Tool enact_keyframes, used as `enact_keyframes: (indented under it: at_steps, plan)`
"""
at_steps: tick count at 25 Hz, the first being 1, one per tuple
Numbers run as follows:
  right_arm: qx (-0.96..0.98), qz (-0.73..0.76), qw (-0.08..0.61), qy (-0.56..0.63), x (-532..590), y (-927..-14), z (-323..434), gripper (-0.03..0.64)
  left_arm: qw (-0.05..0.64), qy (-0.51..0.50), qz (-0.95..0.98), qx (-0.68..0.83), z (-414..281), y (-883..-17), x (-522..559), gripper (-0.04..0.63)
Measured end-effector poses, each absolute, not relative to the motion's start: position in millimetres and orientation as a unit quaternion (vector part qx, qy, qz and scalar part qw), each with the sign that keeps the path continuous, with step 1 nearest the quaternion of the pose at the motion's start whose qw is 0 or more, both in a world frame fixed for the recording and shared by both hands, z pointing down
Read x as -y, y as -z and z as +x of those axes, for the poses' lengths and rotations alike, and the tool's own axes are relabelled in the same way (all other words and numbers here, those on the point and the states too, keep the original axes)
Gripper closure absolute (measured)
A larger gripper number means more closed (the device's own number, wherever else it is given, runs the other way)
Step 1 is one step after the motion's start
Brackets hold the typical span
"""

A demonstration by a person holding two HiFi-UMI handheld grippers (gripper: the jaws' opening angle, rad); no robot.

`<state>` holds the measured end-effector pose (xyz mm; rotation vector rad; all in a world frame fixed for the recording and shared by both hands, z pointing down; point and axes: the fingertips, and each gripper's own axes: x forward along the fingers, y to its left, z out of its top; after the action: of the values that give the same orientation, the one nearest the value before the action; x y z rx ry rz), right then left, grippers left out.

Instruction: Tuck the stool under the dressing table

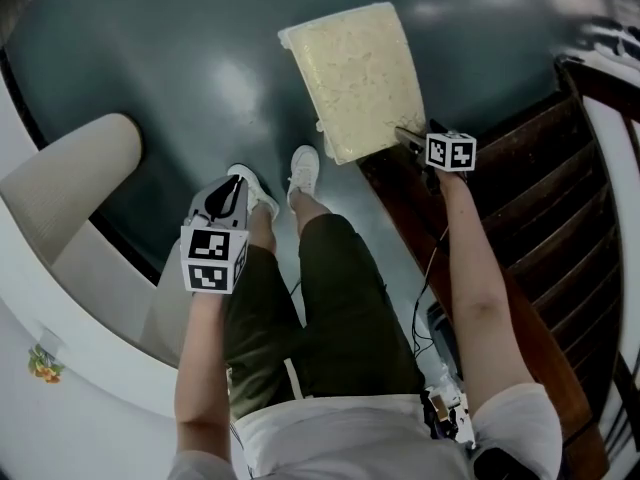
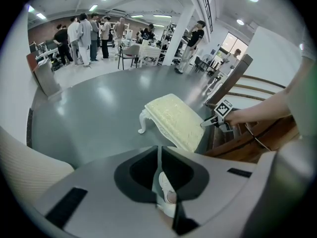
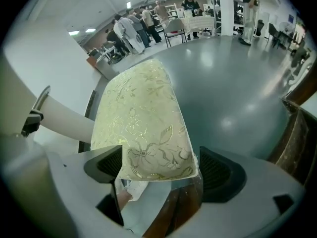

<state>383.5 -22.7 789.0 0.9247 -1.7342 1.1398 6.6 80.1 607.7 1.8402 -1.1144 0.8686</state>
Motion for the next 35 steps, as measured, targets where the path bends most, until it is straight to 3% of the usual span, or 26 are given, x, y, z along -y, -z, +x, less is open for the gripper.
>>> enact_keyframes:
  at_steps: [10,24,35]
  plan:
    - [0.696,0.356,0.393,-0.484,20,-799,378,0.133,0.409,-0.342,0.717,0.448,11,-613,-78,0.584]
    - [0.720,0.337,0.425,-0.433,12,-793,376,0.153,0.437,-0.341,0.697,0.455,26,-624,-107,0.584]
    - [0.712,0.330,0.436,-0.441,14,-800,376,0.155,0.442,-0.339,0.685,0.469,0,-631,-139,0.584]
